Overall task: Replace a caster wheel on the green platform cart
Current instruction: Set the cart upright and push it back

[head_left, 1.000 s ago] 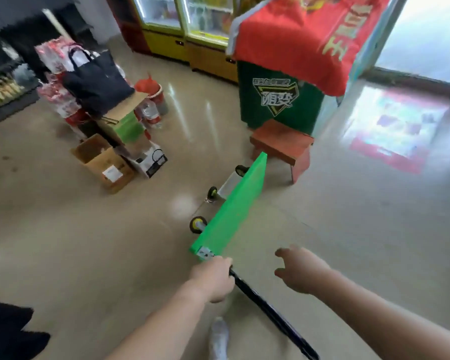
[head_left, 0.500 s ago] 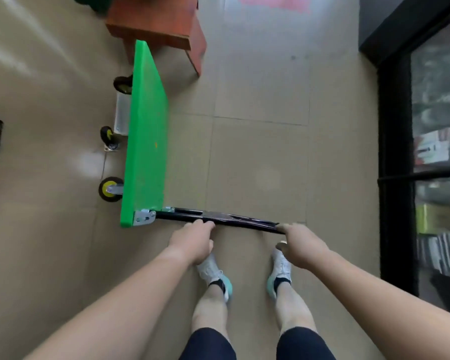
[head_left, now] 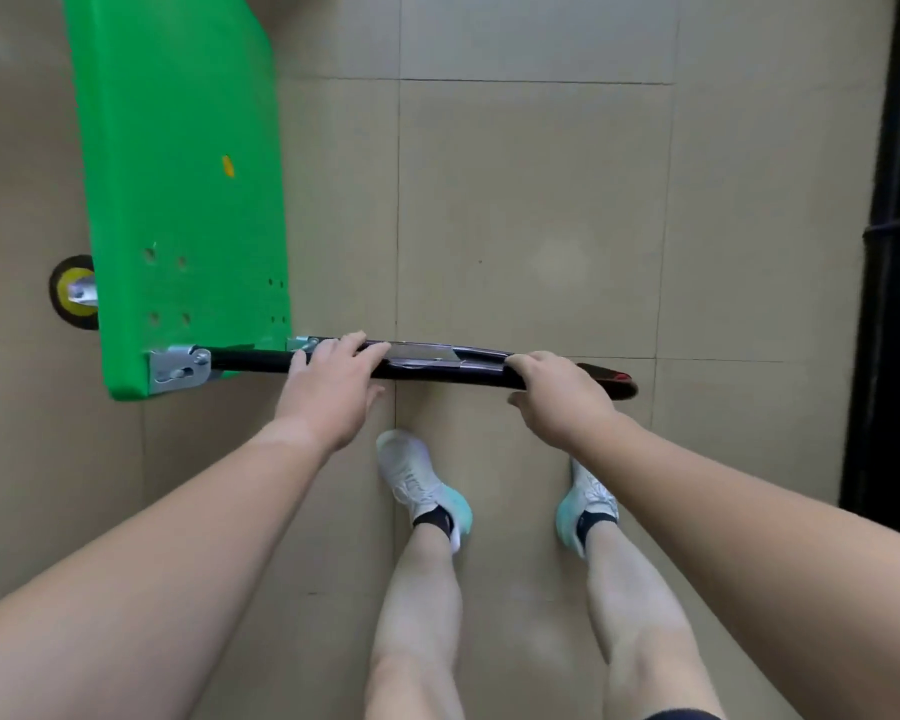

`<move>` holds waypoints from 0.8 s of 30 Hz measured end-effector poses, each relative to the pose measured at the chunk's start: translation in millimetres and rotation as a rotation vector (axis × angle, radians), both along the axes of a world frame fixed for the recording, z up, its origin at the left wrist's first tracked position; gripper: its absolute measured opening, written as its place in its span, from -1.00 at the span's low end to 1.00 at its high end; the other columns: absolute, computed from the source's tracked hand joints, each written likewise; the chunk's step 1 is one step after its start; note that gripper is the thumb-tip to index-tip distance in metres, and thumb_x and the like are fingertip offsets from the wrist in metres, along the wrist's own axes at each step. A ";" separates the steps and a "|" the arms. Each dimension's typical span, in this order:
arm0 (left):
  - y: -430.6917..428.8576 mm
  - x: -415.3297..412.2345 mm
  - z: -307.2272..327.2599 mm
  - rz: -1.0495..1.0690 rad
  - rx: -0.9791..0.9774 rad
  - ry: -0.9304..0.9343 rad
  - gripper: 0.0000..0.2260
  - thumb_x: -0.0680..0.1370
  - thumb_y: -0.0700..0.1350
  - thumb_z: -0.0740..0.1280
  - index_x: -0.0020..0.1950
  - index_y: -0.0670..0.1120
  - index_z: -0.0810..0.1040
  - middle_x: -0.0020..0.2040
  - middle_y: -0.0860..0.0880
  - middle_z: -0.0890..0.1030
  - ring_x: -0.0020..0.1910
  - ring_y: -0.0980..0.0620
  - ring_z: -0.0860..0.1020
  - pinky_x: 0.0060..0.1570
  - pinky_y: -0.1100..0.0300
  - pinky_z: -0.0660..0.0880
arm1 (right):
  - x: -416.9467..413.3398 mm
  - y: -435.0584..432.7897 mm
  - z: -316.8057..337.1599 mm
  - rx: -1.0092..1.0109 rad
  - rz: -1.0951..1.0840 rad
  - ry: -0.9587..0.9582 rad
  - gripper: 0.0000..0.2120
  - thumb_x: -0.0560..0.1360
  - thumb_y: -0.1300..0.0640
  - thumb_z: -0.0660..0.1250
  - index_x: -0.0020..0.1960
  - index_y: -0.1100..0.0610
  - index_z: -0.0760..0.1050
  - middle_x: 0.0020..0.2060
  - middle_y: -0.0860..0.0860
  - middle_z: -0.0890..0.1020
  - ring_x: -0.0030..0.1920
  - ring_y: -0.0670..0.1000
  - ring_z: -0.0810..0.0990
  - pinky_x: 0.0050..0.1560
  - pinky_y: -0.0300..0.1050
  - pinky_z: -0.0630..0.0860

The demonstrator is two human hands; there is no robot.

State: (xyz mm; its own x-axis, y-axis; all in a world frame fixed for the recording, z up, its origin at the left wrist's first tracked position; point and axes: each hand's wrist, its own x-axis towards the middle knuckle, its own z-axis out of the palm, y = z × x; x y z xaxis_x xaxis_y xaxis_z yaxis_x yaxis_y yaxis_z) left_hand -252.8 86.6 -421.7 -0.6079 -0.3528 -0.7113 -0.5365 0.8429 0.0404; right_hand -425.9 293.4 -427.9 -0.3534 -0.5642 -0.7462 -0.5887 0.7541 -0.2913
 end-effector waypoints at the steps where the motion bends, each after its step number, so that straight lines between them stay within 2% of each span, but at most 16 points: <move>1: -0.4 0.8 -5.9 0.006 -0.006 0.018 -0.55 0.70 0.10 0.23 0.60 0.12 0.30 0.56 0.01 0.37 0.49 -0.11 0.35 0.44 -0.17 0.32 | -3.3 4.3 -6.6 -0.015 0.001 0.001 -0.73 0.62 0.02 0.27 0.29 0.05 0.46 0.17 0.05 0.55 0.17 0.17 0.54 0.07 0.01 0.50; 3: 3.8 0.4 -14.4 0.033 -0.023 0.045 -0.64 0.71 0.07 0.20 0.52 0.12 0.39 0.46 0.05 0.48 0.42 -0.10 0.41 0.40 -0.20 0.32 | -11.9 14.2 -15.5 -0.022 0.004 -0.011 -0.73 0.64 -0.05 0.22 0.26 0.06 0.48 0.14 0.06 0.57 0.13 0.18 0.54 0.07 0.01 0.46; 5: 11.1 -1.4 -20.3 0.069 -0.026 0.046 -0.67 0.73 -0.07 0.18 0.50 0.12 0.41 0.45 0.08 0.49 0.43 -0.09 0.39 0.43 -0.31 0.22 | -22.3 22.4 -20.9 -0.014 0.025 -0.044 -0.65 0.64 -0.16 0.19 0.26 0.05 0.48 0.10 0.07 0.59 0.12 0.18 0.55 0.12 0.06 0.48; 7: 18.0 -2.8 -25.2 0.086 -0.035 0.056 -0.58 0.70 -0.22 0.20 0.51 0.12 0.41 0.45 0.08 0.48 0.43 -0.09 0.38 0.44 -0.41 0.13 | -32.4 29.6 -24.2 -0.018 0.045 -0.079 -0.63 0.63 -0.20 0.18 0.20 0.06 0.49 -0.01 0.07 0.59 0.04 0.17 0.56 0.01 0.04 0.51; 10: 25.7 -2.7 -29.9 0.105 -0.084 0.106 -0.55 0.65 -0.28 0.25 0.48 0.12 0.45 0.41 0.07 0.52 0.39 -0.09 0.43 0.44 -0.44 0.13 | -40.8 38.2 -27.4 -0.033 0.042 -0.092 -0.65 0.63 -0.20 0.18 0.06 0.09 0.47 -0.22 0.01 0.47 -0.12 0.15 0.51 -0.22 -0.04 0.39; 12: 34.3 -9.2 -30.6 0.113 -0.100 0.114 -0.54 0.63 -0.31 0.26 0.45 0.11 0.48 0.39 0.06 0.53 0.37 -0.10 0.44 0.44 -0.43 0.13 | -46.5 47.5 -29.0 -0.051 0.030 -0.082 -0.65 0.63 -0.20 0.19 -0.01 0.10 0.44 -0.28 0.00 0.42 -0.17 0.13 0.47 -0.26 -0.06 0.33; 19: 101.1 -58.6 -26.2 0.079 -0.064 0.113 -0.51 0.61 -0.32 0.24 0.46 0.12 0.47 0.39 0.10 0.53 0.37 -0.08 0.44 0.45 -0.41 0.13 | -91.0 113.9 -24.8 -0.032 0.021 -0.047 -0.64 0.62 -0.22 0.17 -0.03 0.09 0.40 -0.19 0.03 0.49 -0.16 0.12 0.47 -0.23 -0.05 0.34; 24: 162.3 -102.7 -26.7 0.054 0.001 0.128 -0.51 0.62 -0.30 0.21 0.45 0.16 0.43 0.41 0.16 0.48 0.38 -0.02 0.41 0.50 -0.39 0.08 | -132.0 171.6 -10.0 0.057 0.018 0.006 -0.62 0.63 -0.23 0.16 0.13 0.07 0.48 -0.04 0.04 0.59 -0.10 0.08 0.44 -0.36 -0.13 0.18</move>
